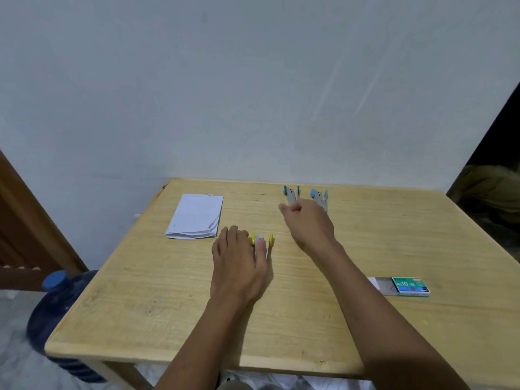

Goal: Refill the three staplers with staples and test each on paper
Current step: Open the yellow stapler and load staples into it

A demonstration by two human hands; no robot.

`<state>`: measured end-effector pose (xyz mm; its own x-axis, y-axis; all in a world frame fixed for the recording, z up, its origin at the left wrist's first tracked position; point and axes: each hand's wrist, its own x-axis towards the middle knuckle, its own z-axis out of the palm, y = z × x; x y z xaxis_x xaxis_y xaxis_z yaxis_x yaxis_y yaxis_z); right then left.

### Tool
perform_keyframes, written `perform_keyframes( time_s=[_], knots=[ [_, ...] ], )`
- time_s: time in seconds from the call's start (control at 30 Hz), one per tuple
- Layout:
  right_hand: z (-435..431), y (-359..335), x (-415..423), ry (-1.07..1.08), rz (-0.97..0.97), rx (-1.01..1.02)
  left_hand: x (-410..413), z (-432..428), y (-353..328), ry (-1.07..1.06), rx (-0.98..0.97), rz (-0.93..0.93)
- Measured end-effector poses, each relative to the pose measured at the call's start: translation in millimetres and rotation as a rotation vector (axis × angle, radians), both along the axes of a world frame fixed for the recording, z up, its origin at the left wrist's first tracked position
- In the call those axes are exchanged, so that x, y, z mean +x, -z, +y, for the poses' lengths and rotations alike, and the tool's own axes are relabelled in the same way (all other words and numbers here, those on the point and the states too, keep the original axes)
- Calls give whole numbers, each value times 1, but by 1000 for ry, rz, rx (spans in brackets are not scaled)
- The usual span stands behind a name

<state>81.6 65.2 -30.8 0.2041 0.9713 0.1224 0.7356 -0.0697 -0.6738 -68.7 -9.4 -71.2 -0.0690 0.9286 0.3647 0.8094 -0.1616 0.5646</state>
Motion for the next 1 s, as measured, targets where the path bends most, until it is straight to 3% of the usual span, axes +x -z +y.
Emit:
perform_keyframes(
  time_s=[0.13, 0.27, 0.5, 0.67, 0.83, 1.0],
  knots=[
    [-27, 0, -16, -133, -34, -262, 1, 2, 4, 11, -30, 88],
    [-35, 4, -27, -146, -55, -259, -3, 5, 8, 39, -56, 77],
    [-59, 15, -37, -17, 541, -123, -5, -5, -2, 178, -63, -131],
    [-91, 19, -31, 18, 721, 85, -2, -27, -12, 293, -64, -454],
    [-126, 10, -18, 23, 794, 226, 17, -65, -25, 319, 57, -404],
    [-148, 5, -8, 81, 969, 238, 38, -92, -24, 327, 128, -402]
  ],
)
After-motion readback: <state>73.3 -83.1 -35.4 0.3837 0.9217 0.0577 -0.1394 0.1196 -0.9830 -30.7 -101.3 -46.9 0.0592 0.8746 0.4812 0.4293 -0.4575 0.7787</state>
